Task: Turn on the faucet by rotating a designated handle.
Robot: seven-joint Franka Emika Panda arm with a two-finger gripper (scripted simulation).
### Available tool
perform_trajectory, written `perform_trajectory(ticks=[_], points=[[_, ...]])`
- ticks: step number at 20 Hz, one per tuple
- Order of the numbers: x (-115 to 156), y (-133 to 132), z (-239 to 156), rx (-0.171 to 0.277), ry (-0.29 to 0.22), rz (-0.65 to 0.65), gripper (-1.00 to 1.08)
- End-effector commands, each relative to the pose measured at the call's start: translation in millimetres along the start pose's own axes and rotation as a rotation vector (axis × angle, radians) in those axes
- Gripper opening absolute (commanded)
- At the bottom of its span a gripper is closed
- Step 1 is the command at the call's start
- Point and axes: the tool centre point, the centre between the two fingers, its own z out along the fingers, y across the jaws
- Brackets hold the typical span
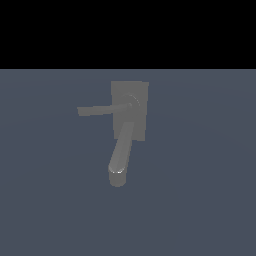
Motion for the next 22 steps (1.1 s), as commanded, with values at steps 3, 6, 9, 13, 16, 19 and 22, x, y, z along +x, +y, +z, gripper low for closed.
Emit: perform_trajectory(ticks=[3,6,9,13,16,19,22], points=[[20,-1,-22,-0.172,0.091,-0.039,-1.00],[34,-7,-37,-0.282,0.151,-0.074,-1.00],[47,-17,-52,-0.387,0.211,-0.117,-1.00],[65,-37,-70,-0.520,0.290,-0.188,-1.00],[78,-57,-82,-0.614,0.348,-0.250,-1.00],[90,-81,-91,-0.701,0.405,-0.321,-1.00],[100,-109,-96,-0.781,0.461,-0.401,-1.00]])
